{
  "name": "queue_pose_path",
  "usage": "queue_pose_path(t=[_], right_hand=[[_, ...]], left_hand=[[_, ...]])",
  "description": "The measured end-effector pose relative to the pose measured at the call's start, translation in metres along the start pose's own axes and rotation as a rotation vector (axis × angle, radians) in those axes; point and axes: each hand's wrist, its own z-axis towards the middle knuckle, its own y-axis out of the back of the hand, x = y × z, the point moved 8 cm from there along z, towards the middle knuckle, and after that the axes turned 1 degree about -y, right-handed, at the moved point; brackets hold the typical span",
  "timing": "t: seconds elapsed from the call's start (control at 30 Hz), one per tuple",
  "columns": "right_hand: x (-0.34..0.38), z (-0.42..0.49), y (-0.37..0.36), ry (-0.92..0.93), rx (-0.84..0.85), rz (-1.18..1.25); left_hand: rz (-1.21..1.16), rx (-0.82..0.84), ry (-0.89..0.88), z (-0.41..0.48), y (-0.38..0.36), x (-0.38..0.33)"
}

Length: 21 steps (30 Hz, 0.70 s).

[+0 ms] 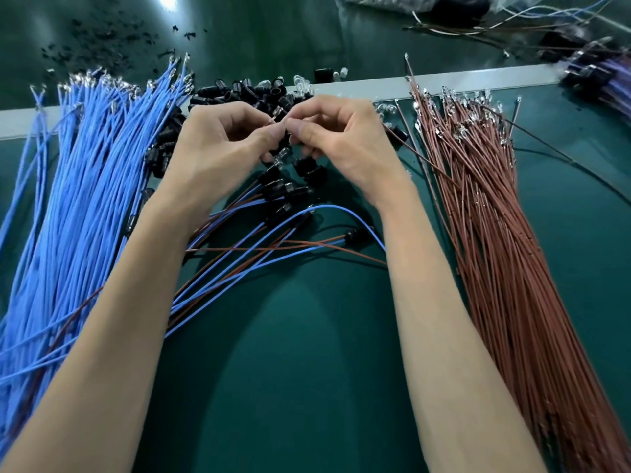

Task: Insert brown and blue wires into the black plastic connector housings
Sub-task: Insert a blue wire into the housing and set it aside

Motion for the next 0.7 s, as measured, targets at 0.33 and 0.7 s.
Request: queue_pose_path(t=[0.33, 0.7], right_hand=[[-0.0049, 0.0002, 0.0023, 0.022, -0.022, 0.093], [-0.0037, 0.0000, -0.0044, 0.011, 0.038, 0.203]], left_hand=[[0.010, 0.026, 0.027, -0.0014, 0.0011, -0.0007], [0.011, 0.066, 0.036, -0.0033, 0.0006, -0.0028]])
